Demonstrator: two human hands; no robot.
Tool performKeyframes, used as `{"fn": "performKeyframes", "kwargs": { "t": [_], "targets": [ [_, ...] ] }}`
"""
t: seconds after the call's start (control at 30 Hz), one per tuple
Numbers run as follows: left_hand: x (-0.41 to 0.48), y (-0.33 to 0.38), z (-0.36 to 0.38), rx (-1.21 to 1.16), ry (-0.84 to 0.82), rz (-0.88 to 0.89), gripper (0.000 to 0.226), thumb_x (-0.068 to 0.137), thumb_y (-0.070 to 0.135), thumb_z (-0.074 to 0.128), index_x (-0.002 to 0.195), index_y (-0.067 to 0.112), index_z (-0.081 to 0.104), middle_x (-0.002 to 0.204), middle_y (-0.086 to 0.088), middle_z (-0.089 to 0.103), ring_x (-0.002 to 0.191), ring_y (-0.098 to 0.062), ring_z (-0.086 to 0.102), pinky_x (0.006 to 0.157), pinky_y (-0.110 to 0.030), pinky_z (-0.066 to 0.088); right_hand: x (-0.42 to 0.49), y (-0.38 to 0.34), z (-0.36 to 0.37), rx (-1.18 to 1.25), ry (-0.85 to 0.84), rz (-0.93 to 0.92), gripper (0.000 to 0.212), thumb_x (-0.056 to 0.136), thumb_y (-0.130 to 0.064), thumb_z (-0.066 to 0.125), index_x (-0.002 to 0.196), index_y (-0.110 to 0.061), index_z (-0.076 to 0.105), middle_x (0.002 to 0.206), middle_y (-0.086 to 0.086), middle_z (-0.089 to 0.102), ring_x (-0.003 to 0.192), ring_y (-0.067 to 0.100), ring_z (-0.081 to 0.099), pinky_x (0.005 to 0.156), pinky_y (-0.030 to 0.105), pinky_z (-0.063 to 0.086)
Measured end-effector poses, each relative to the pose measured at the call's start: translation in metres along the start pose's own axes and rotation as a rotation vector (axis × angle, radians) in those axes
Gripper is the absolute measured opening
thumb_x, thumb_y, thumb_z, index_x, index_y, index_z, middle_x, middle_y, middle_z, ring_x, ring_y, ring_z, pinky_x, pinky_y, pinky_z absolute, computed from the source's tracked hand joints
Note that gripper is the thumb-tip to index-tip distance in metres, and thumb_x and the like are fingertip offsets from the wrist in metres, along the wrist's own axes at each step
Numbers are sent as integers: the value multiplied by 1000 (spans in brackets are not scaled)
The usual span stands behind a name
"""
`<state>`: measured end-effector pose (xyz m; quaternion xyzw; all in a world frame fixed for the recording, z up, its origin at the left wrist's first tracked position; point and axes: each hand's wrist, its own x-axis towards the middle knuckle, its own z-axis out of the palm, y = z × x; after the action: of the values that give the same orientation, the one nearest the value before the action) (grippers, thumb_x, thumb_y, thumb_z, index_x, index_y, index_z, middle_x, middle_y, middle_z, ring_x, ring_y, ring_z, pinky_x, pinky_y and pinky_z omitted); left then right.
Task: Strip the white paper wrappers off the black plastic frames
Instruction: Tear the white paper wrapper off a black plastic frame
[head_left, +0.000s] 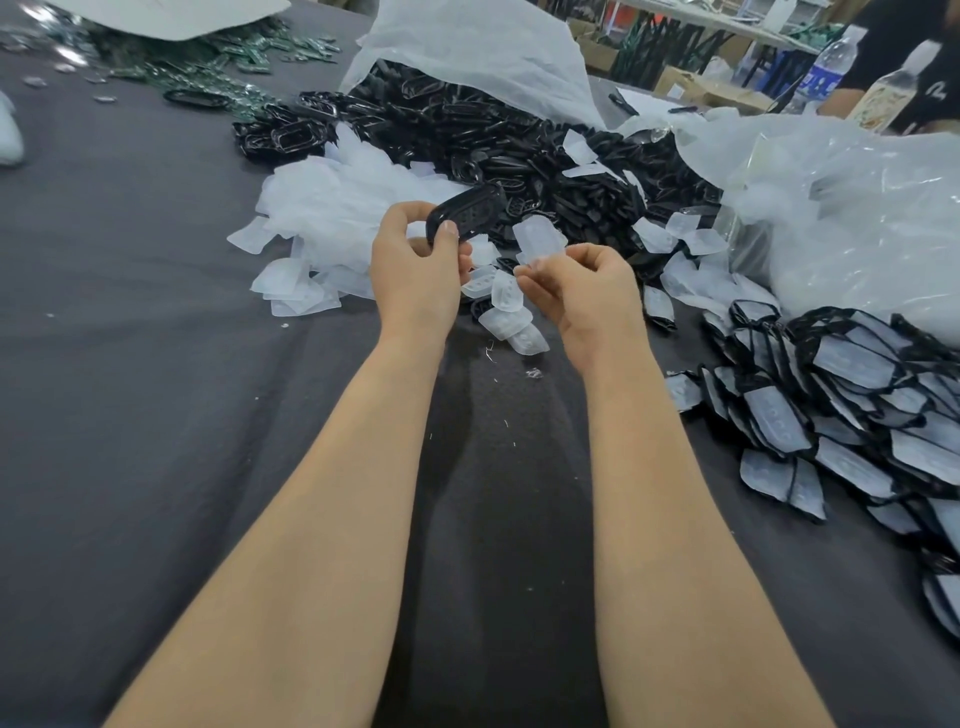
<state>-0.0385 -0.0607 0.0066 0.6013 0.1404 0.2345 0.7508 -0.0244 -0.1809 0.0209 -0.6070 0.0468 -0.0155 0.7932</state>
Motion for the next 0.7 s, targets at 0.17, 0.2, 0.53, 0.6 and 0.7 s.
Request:
{"fn": "performKeyframes", "kwargs": {
  "t": [0.17,0.2,0.53,0.6,0.7],
  "targets": [
    [0,-1,0,-1,0,-3,17,95,9,52,91,25,51,68,2,60,57,-2,58,63,-18,53,-3,-5,-1,229,-167,96,25,90,9,52,109,-5,60,87,12,64,72,18,70,70,24,59],
    [0,-1,0,-1,0,-3,17,95,9,52,91,25,51,68,2,61,57,-2,58,63,-18,53,-4,-5,-1,233,-170,102,18,91,6,53,103,-4,62,88,11,65,75,19,70,73,26,59],
    [0,-3,0,41,-19,15,12,96,9,51,97,21,52,70,0,61,58,-2,59,65,-20,53,-4,-3,3,22,-77,-83,43,88,11,50,116,-22,52,76,0,62,76,16,66,79,27,58],
    [0,-4,0,88,-31,45,11,96,10,51,99,21,52,69,0,61,59,-3,60,68,-24,55,-5,-4,5,-33,-60,-105,35,89,9,49,107,-18,59,78,0,64,74,14,66,77,26,58],
    [0,-5,0,154,-52,97,14,96,11,52,97,25,52,69,0,60,58,1,60,74,-29,57,-5,-4,5,-38,-30,-88,22,90,3,52,101,-14,60,91,8,65,83,19,67,78,28,59]
  ]
}}
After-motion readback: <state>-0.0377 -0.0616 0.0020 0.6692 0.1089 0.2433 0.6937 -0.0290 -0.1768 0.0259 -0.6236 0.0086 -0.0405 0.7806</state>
